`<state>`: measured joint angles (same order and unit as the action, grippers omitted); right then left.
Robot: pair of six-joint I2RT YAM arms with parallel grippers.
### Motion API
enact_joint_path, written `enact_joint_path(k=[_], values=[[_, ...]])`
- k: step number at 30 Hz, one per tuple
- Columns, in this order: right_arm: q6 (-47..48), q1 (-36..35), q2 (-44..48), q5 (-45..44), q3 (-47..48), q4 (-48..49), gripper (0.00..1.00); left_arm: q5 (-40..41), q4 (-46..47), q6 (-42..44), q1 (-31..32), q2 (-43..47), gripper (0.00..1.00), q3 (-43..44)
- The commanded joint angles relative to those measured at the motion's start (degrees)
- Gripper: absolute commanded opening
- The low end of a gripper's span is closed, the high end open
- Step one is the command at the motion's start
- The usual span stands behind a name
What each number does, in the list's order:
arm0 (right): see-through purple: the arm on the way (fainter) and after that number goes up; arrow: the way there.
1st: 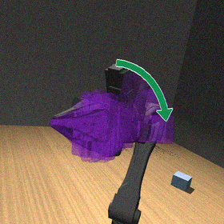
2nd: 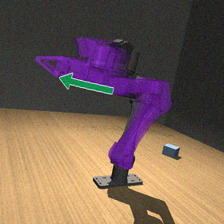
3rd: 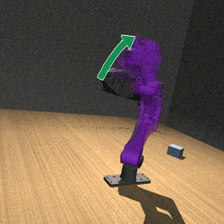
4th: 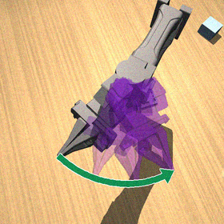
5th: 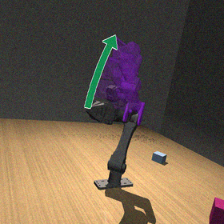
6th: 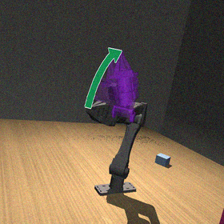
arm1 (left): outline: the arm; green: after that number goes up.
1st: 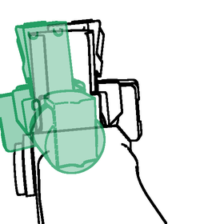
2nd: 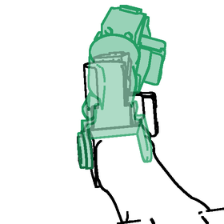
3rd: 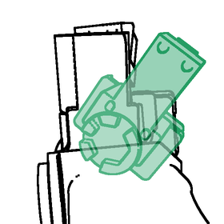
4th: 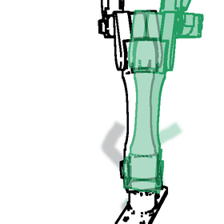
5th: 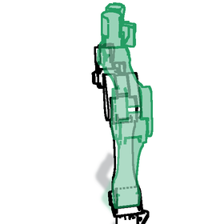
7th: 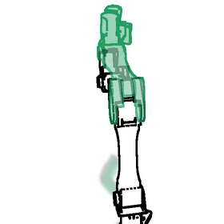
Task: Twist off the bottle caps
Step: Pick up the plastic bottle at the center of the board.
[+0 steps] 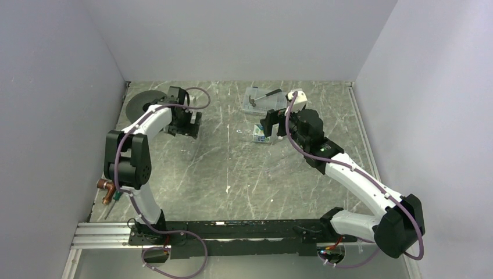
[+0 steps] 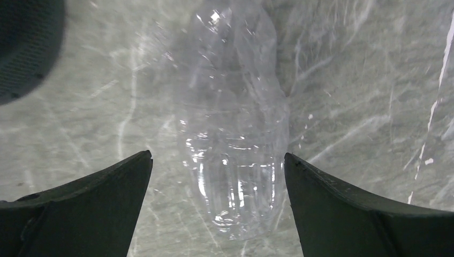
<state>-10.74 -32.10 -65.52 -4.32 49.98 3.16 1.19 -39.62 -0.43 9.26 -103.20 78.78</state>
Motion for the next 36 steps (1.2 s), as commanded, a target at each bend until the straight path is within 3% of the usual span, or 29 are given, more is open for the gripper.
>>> enact_joint_path(k=[1, 17, 25, 27, 32, 36], values=[[-0.84, -0.41, 1.31, 0.38, -0.64, 3.35, 1.0, -4.72, 1.21, -3.0, 0.24, -2.14, 1.0, -1.79], [-1.39, -0.42, 0.91, 0.96, -1.46, 4.18, 1.0, -2.09, 6.51, 0.81, 4.76, -6.19, 0.99, -5.37], [-3.03, -0.46, -1.33, 1.95, -0.25, 4.21, 1.0, -5.16, 8.31, 8.17, 6.92, -1.44, 0.55, -9.89], [-3.88, -0.47, -2.41, 1.79, 1.13, 3.48, 1.0, -6.36, 7.37, 9.45, 7.59, -0.22, 0.5, -9.76], [-6.76, -0.51, -5.18, 1.92, 6.76, -0.46, 1.0, -10.94, 1.24, 12.65, 8.62, 5.95, 0.54, -6.58], [-11.18, -0.53, -7.56, 3.93, 13.09, -4.52, 1.0, -20.55, -6.67, 17.94, 8.76, 15.0, 0.58, -0.71]])
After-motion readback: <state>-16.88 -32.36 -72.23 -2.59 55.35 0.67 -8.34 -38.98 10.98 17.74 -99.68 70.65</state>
